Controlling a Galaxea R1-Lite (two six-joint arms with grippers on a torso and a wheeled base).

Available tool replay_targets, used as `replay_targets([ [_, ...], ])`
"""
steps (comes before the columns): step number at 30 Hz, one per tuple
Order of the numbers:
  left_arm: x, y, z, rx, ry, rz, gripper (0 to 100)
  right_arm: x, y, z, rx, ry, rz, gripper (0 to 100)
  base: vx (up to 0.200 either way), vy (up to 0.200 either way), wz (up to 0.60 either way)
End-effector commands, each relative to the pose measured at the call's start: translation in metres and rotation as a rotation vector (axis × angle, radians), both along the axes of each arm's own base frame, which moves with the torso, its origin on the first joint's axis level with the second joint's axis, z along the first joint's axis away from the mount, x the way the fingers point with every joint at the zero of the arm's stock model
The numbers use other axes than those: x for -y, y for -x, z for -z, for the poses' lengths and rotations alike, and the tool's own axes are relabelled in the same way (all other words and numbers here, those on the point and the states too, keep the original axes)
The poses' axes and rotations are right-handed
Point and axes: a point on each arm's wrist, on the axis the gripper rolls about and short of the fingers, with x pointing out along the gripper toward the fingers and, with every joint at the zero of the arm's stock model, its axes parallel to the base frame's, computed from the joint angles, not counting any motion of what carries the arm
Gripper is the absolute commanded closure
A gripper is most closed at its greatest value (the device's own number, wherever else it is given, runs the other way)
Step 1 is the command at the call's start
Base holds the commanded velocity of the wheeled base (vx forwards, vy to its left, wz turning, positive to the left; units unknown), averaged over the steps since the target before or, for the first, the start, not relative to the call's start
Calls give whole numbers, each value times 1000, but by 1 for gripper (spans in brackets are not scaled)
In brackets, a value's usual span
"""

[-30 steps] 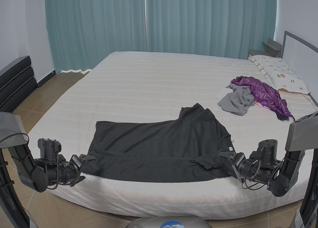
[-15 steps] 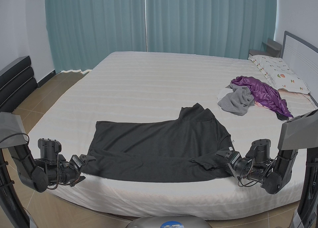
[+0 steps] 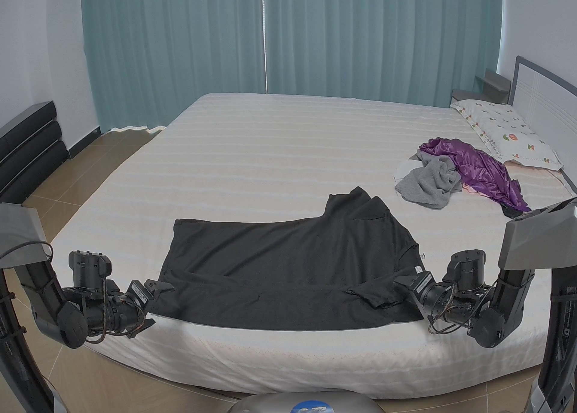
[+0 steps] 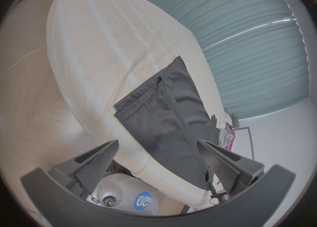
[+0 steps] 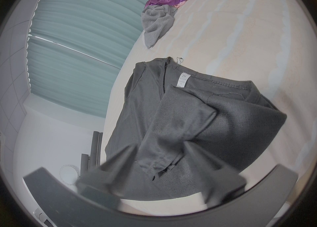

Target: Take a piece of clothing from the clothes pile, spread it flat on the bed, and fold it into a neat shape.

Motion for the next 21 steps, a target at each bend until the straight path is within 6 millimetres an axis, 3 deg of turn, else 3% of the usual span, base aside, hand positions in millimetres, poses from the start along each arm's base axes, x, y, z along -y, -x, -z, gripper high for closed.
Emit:
replay_targets([
  [1, 0, 0, 1, -2, 1, -1, 0, 0, 2, -1, -1, 0, -3, 100, 0, 0, 0],
  [8, 0, 0, 1, -2, 1, -1, 0, 0, 3, -3, 3, -4, 1, 100, 0, 0, 0],
  [14, 0, 0, 1, -2, -1, 0, 0, -1, 18, -19, 18, -11, -21, 100, 0, 0, 0],
  [21, 0, 0, 1, -2, 1, -1, 0, -2, 28, -24, 12, -9, -35, 100, 0, 0, 0],
])
